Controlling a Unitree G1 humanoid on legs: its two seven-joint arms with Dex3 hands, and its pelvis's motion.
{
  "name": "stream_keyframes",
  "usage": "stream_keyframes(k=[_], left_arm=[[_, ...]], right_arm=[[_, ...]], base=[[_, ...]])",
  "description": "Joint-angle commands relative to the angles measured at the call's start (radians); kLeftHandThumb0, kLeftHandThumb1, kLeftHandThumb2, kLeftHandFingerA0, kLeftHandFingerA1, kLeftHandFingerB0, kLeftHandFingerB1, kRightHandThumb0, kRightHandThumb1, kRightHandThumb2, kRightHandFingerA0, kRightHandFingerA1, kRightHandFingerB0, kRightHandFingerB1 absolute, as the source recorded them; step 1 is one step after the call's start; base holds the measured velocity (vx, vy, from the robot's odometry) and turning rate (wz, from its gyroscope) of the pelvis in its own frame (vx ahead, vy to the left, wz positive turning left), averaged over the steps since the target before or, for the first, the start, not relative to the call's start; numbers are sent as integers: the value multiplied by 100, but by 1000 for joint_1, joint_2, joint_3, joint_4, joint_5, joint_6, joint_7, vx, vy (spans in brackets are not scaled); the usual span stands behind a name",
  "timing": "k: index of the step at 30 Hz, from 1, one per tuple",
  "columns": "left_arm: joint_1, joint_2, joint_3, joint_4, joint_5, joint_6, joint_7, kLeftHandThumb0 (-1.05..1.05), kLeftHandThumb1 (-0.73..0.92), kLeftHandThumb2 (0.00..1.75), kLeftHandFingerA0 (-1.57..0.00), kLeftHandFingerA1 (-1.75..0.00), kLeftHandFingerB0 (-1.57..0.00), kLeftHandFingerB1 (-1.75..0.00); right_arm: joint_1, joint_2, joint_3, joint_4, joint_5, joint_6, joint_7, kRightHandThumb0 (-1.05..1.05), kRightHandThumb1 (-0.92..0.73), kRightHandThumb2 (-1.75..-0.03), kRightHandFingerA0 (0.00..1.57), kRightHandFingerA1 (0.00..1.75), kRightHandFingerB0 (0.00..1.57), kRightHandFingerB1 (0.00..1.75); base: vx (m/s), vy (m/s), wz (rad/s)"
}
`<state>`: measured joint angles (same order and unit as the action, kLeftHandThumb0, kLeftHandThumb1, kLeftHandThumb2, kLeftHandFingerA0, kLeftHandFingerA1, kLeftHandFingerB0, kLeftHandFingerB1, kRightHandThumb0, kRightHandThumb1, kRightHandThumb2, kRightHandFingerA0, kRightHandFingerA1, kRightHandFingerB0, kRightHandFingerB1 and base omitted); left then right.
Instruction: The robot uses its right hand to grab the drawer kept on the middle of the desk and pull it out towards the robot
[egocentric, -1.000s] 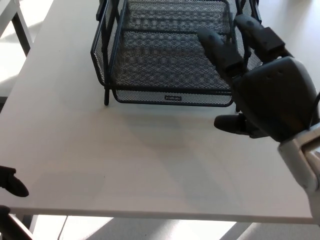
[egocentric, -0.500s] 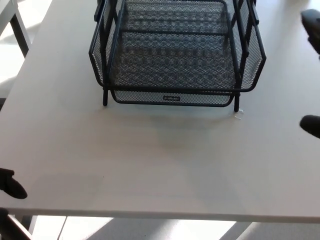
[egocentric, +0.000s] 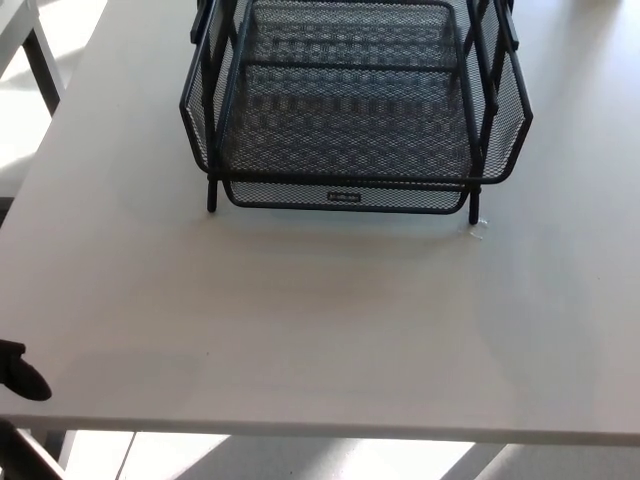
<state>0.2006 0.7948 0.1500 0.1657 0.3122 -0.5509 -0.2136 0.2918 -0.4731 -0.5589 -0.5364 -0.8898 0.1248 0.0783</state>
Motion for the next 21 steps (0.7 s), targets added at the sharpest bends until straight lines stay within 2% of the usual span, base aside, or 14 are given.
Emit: stream_keyframes(k=[1,4,5,6,9,11,12,14,15,18,19,20,21], left_arm=[[7,30,15,6,21,-19,-2,-31,57,57,-81,-87,-79,-56],[4,30,15,10,23,-26,4,-29,56,56,-82,-88,-79,-56],[3,30,14,9,25,-23,3,-29,57,56,-80,-86,-79,-56],[3,30,14,6,27,-18,2,-29,56,57,-80,-87,-79,-57],[2,30,13,12,28,-23,5,-29,56,57,-80,-87,-79,-56],[-3,27,9,12,28,-20,4,-31,57,57,-81,-88,-79,-56],[-7,22,9,21,20,-29,8,-29,54,57,-82,-89,-81,-57],[-8,24,8,23,25,-32,9,-29,55,57,-82,-88,-80,-57],[-4,25,10,11,21,-16,0,-30,56,57,-81,-88,-80,-57],[-4,24,10,11,15,-17,-3,-29,56,57,-81,-89,-80,-57],[-9,22,6,18,26,-23,6,-30,55,57,-82,-90,-81,-58],[-9,22,6,19,22,-23,3,-30,56,56,-81,-88,-80,-57],[-6,19,5,20,22,-24,5,-30,56,56,-81,-88,-80,-57]], right_arm=[[11,-18,-78,364,66,17,-158,-91,-50,-85,0,21,0,24],[-8,-42,-64,479,80,10,-159,-88,-48,-81,0,22,0,20],[-9,-48,-63,500,93,8,-142,-68,-49,-64,0,0,0,10],[-24,-58,-49,600,108,-18,-167,-78,-42,-79,0,34,0,30],[-52,-58,-22,694,108,8,-154,-79,-42,-77,0,35,0,30],[-100,-42,-16,791,130,11,-185,-74,-39,-71,0,29,1,37],[-114,-27,1,811,126,65,-136,-69,-47,-64,0,6,4,32],[-108,-25,11,813,122,75,-117,-66,-49,-64,0,7,4,29],[-126,-51,45,892,106,85,-84,-78,-41,-79,0,34,0,23],[-160,-47,58,981,117,101,-92,-79,-41,-74,0,24,7,21],[-169,-51,79,1035,107,106,-83,-72,-40,-76,0,30,3,21],[-176,-25,51,1052,158,83,-100,-60,-34,-71,0,35,1,30],[-176,-30,52,1056,158,81,-102,-60,-34,-71,0,35,1,30]], base=[[0,0,0],[0,0,0],[0,0,0],[0,0,0],[0,0,0],[0,0,0],[0,0,0],[0,0,0],[0,0,0],[0,0,0],[0,0,0],[0,0,0],[0,0,0]])
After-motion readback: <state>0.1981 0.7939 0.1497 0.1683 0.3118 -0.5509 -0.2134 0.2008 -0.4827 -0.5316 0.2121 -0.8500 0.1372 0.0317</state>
